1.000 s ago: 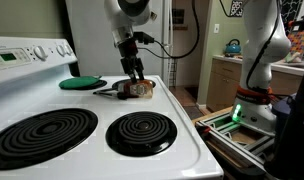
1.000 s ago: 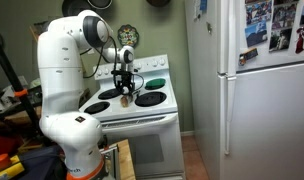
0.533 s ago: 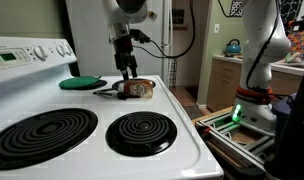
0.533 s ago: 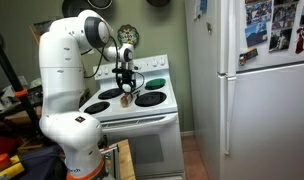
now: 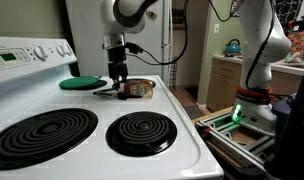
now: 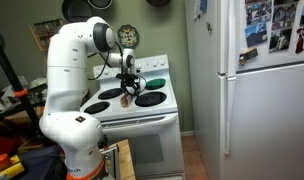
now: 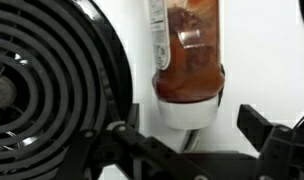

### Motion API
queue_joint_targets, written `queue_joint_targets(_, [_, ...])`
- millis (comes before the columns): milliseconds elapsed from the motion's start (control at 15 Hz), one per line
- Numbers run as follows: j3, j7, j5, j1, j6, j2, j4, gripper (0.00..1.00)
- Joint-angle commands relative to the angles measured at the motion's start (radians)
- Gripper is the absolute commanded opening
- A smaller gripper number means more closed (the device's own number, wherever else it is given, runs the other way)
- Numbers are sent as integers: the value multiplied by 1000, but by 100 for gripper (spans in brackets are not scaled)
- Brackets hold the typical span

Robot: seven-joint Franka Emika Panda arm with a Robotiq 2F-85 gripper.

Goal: Place the ketchup bottle upright

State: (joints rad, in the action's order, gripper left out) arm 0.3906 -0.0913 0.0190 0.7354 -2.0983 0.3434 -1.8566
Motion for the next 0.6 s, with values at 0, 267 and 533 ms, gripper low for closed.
queue_joint_targets(0, [0,29,-53,5,11,29,18,100])
queue_joint_targets(267, [5,59,-49,-1,37,35,24,99])
queue_joint_targets(533, [4,62,-44,-2,30,30,19,60])
